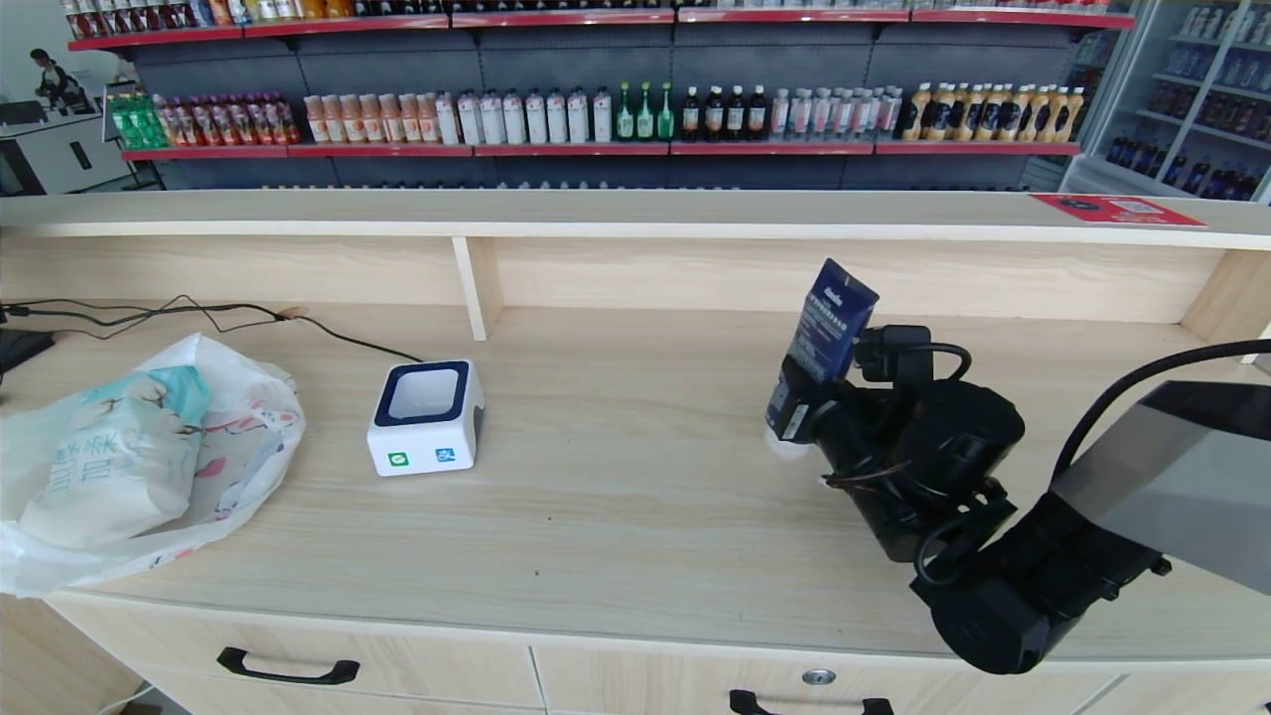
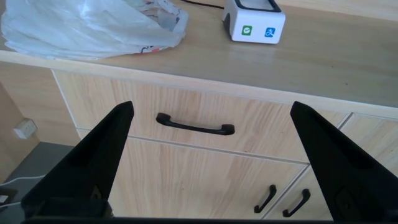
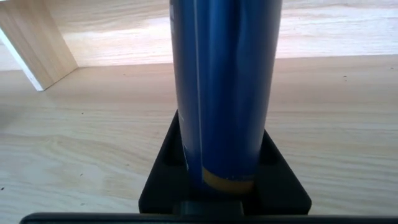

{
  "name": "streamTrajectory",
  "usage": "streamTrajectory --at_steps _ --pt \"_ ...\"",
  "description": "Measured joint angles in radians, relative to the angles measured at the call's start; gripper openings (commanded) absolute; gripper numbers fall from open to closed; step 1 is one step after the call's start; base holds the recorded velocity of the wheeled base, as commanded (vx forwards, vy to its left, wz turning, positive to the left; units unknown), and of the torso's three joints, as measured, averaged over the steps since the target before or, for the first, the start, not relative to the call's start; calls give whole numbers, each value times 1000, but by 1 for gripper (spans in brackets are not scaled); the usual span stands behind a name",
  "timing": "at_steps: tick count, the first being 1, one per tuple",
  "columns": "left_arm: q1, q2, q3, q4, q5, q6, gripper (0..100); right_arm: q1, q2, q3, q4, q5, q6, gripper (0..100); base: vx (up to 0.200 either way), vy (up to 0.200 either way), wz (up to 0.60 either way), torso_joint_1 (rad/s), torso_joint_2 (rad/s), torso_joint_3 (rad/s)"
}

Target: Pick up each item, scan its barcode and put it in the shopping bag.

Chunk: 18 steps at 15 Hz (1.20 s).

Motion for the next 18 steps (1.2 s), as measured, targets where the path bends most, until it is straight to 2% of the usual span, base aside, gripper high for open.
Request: streamTrajectory --at_steps 4,9,12,18 --pt "1 0 0 -1 0 0 100 0 -77 11 -2 3 -3 0 0 0 0 0 0 0" --pt "1 0 0 0 0 0 100 25 -232 109 -2 2 -16 0 0 0 0 0 0 0" --pt "1 0 0 0 0 0 100 69 -335 193 -3 2 -26 0 0 0 0 0 0 0" --pt "1 0 0 0 0 0 100 79 -543 376 -2 2 -54 0 0 0 0 0 0 0"
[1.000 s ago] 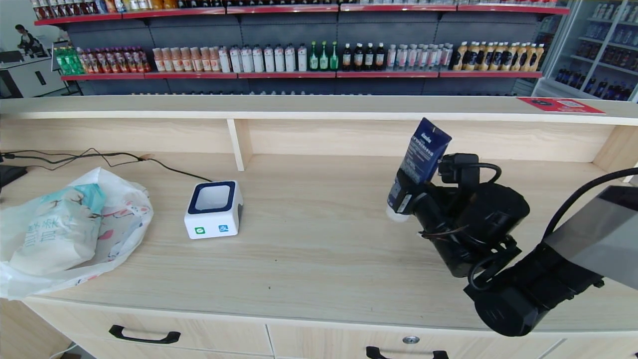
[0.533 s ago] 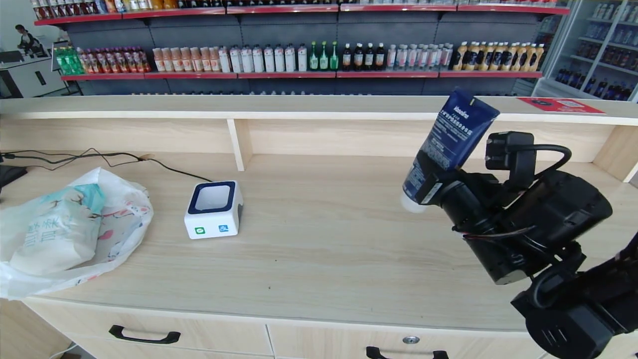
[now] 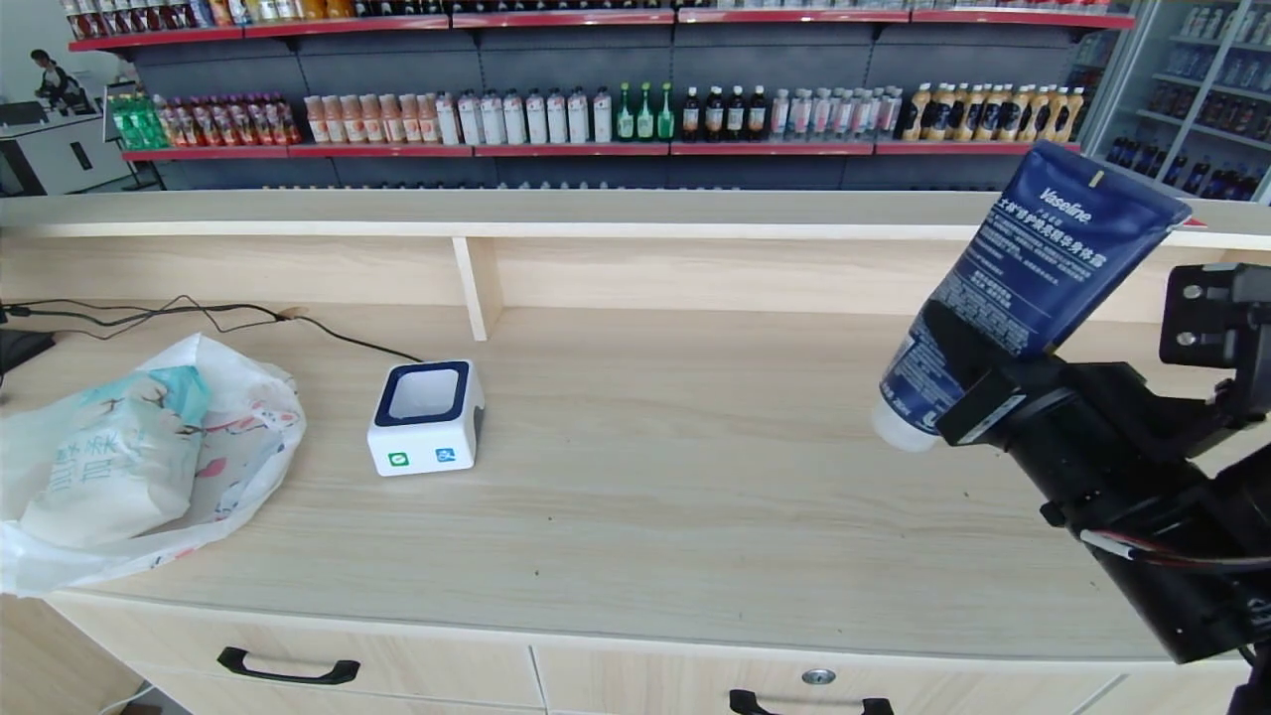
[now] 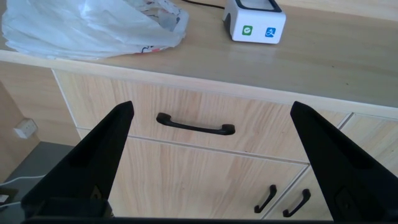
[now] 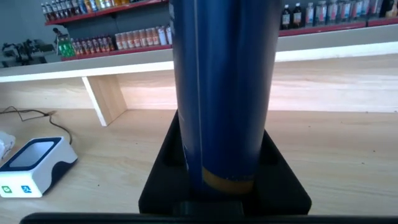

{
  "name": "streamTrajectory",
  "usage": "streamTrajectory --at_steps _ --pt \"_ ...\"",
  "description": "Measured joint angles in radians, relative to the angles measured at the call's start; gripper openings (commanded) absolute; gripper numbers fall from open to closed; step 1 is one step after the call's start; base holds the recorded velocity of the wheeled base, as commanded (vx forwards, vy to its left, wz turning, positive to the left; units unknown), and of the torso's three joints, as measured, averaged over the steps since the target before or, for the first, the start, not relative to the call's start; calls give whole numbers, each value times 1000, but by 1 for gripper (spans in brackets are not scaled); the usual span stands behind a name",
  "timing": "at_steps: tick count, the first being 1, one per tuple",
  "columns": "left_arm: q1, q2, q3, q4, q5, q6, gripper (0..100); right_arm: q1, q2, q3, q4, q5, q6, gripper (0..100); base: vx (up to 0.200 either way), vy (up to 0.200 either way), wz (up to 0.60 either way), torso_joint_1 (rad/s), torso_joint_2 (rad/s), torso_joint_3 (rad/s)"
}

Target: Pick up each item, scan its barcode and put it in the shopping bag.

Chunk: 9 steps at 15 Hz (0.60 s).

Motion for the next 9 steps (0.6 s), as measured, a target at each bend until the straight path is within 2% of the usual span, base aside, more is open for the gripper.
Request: streamTrajectory --at_steps 6,9 --pt "0 0 0 0 0 0 100 -40 -252 267 1 43 -36 0 0 0 0 0 0 0" --pt "0 0 0 0 0 0 100 -29 -298 309 0 90 -48 0 0 0 0 0 0 0"
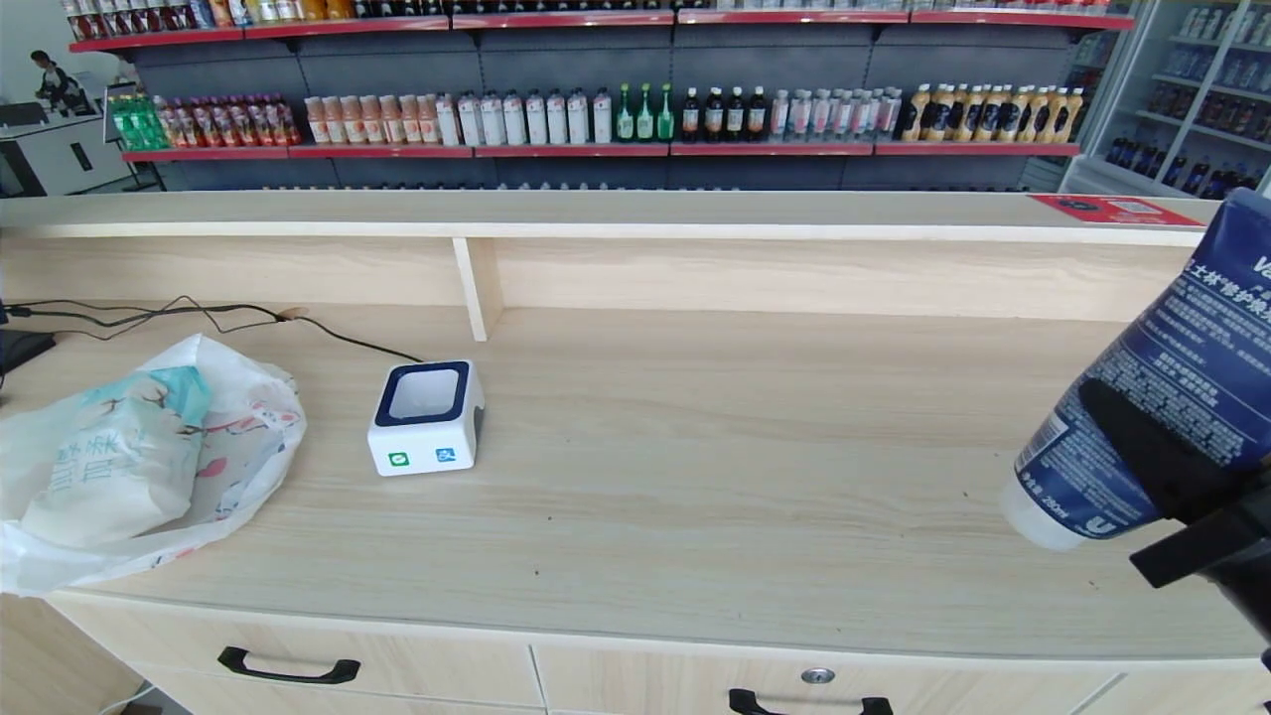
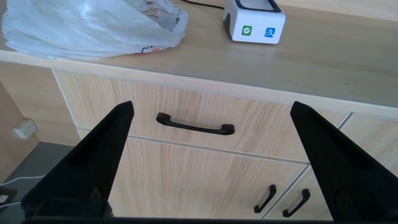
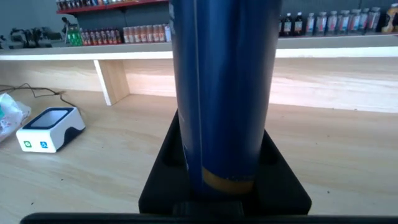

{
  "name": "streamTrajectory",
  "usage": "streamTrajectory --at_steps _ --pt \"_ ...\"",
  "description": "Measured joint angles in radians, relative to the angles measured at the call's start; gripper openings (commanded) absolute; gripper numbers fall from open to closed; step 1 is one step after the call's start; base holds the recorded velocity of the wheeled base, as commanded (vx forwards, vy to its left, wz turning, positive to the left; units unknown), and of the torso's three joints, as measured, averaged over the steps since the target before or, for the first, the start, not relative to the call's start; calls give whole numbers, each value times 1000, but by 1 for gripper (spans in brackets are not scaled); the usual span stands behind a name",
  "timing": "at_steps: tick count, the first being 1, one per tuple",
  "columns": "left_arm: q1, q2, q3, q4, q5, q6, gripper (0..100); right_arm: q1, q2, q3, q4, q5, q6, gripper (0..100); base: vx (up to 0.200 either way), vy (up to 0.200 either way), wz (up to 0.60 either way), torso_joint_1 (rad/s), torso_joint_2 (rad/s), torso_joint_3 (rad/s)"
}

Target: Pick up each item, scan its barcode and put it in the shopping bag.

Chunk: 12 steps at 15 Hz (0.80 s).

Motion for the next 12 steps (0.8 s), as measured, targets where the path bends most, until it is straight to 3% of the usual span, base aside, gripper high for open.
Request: streamTrajectory --at_steps 4,7,12 --pt "0 0 0 0 0 0 100 13 27 -5 0 50 23 0 0 0 0 0 0 0" --pt "-1 0 0 0 0 0 100 27 98 -71 0 249 139 0 0 0 0 0 0 0" --pt "0 0 0 0 0 0 100 36 179 -130 -1 453 330 0 0 0 0 0 0 0"
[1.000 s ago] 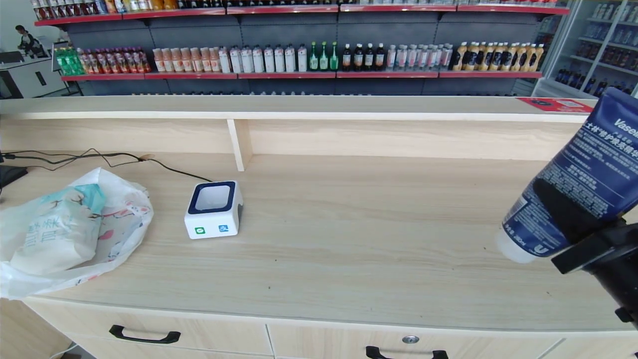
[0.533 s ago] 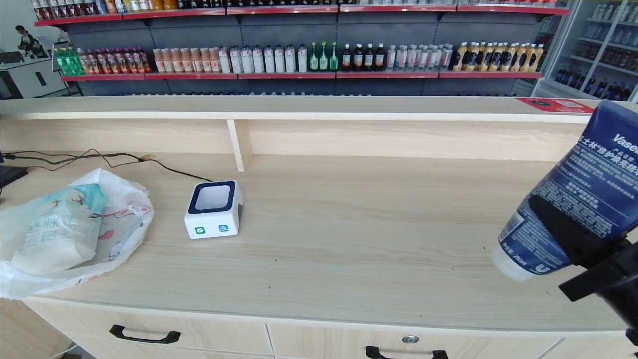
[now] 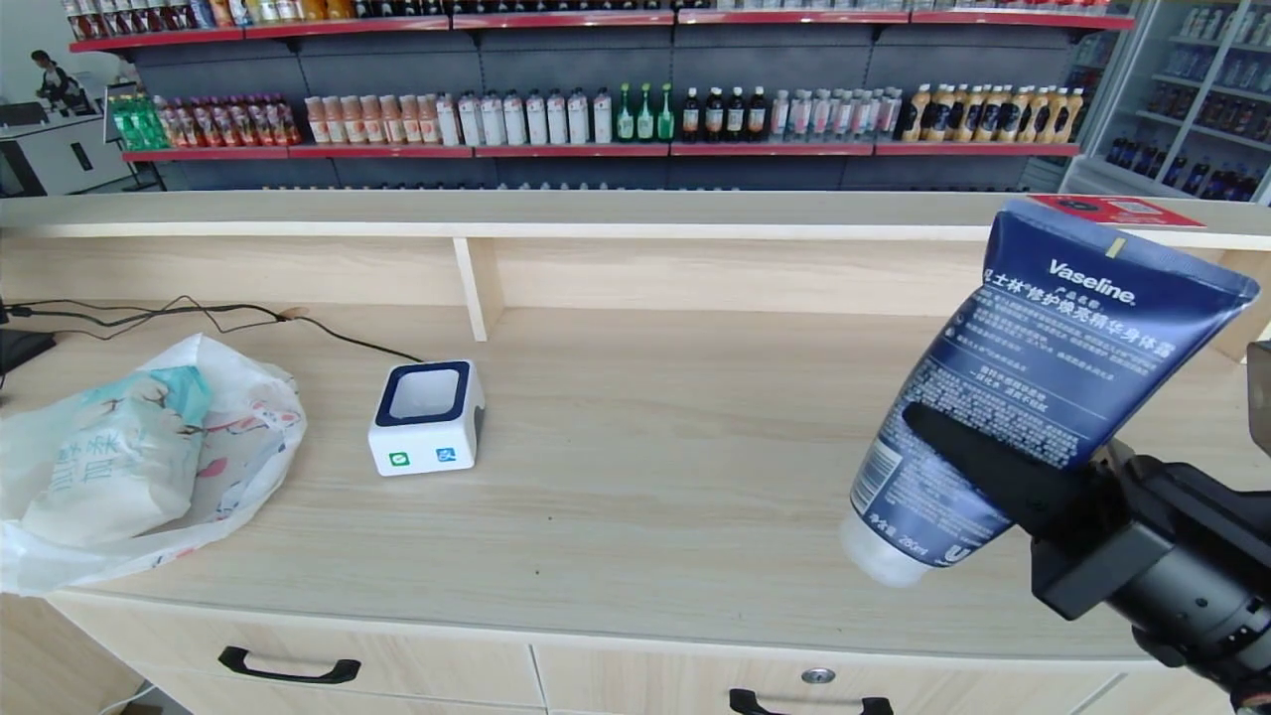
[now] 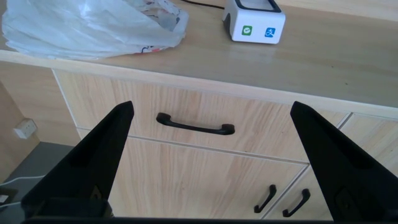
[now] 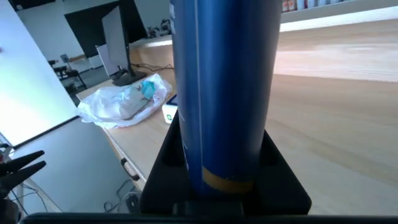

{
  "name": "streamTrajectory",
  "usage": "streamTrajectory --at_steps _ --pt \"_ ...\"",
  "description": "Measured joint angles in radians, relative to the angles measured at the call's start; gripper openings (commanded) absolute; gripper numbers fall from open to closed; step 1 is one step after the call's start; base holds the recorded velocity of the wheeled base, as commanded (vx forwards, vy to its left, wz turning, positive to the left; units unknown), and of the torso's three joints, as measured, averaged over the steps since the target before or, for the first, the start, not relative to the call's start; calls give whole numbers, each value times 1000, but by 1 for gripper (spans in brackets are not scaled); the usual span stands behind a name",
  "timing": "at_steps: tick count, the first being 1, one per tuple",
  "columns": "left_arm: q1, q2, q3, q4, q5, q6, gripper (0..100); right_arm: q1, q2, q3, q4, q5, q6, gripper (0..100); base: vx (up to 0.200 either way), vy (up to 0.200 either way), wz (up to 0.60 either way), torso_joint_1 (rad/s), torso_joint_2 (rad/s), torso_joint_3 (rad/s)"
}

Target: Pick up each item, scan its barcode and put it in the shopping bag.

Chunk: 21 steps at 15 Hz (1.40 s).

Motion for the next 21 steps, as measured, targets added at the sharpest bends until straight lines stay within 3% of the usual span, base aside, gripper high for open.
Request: streamTrajectory --at_steps 10,21 --pt "0 0 0 0 0 0 100 109 -33 -51 1 10 644 0 0 0 0 0 0 0" --pt "-1 0 0 0 0 0 100 334 -68 -200 1 11 666 0 0 0 0 0 0 0"
